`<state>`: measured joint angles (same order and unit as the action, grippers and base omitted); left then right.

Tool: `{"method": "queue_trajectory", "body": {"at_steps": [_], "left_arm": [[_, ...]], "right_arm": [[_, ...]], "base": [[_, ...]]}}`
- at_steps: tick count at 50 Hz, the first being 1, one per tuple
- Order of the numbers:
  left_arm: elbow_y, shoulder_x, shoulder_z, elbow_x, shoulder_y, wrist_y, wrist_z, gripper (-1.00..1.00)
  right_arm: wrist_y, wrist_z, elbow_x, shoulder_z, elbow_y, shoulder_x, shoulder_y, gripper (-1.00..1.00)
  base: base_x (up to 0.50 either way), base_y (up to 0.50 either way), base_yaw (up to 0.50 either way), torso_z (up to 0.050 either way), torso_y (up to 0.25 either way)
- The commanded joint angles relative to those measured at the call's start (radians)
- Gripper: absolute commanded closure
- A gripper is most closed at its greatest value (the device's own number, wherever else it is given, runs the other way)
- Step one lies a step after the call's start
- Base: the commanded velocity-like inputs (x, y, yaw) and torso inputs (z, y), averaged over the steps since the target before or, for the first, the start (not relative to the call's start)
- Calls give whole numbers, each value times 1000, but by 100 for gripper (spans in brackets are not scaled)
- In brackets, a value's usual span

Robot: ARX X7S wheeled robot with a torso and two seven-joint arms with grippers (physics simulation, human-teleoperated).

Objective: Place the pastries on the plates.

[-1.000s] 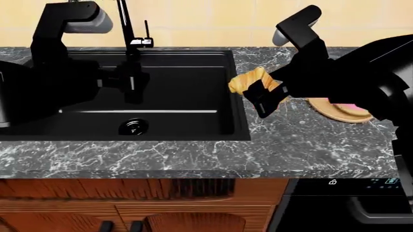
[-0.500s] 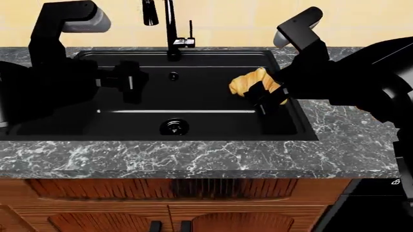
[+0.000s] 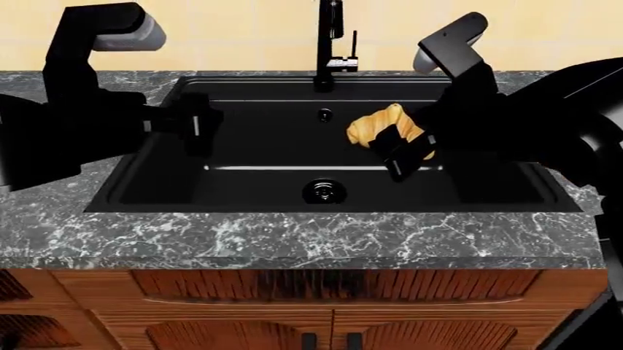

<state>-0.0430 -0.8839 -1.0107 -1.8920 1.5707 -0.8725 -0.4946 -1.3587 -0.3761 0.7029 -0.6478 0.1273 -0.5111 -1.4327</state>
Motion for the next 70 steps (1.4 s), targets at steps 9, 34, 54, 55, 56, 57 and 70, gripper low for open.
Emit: {"method": "queue_trajectory", "body": {"at_steps": [9, 34, 54, 55, 56, 57, 70], "left_arm": [[3, -3, 1, 3, -12, 7, 6, -100], [-3, 8, 6, -5, 6, 0, -1, -100], [14, 4, 4, 5, -25, 18, 1, -100], [14, 6, 4, 5, -25, 18, 2, -100], [9, 7, 3, 6, -23, 16, 7, -100], [7, 7, 3, 9, -22, 14, 11, -100], [9, 5, 5, 9, -30, 21, 9, -100]], "right_arm": [[10, 2, 1, -3, -17, -8, 13, 100], [28, 26, 9, 15, -22, -16, 30, 100], [89, 19, -6, 4, 1, -15, 37, 100], [92, 19, -7, 3, 4, -14, 38, 100], [93, 18, -7, 3, 5, -14, 38, 100], [96, 18, -8, 3, 8, -12, 38, 100], [111, 16, -11, -4, 15, -13, 39, 100]], "base": [[0, 500, 0, 0, 0], [0, 500, 0, 0, 0], [110, 500, 0, 0, 0], [320, 469, 0, 0, 0], [320, 473, 0, 0, 0], [324, 469, 0, 0, 0], [363, 337, 0, 0, 0]]}}
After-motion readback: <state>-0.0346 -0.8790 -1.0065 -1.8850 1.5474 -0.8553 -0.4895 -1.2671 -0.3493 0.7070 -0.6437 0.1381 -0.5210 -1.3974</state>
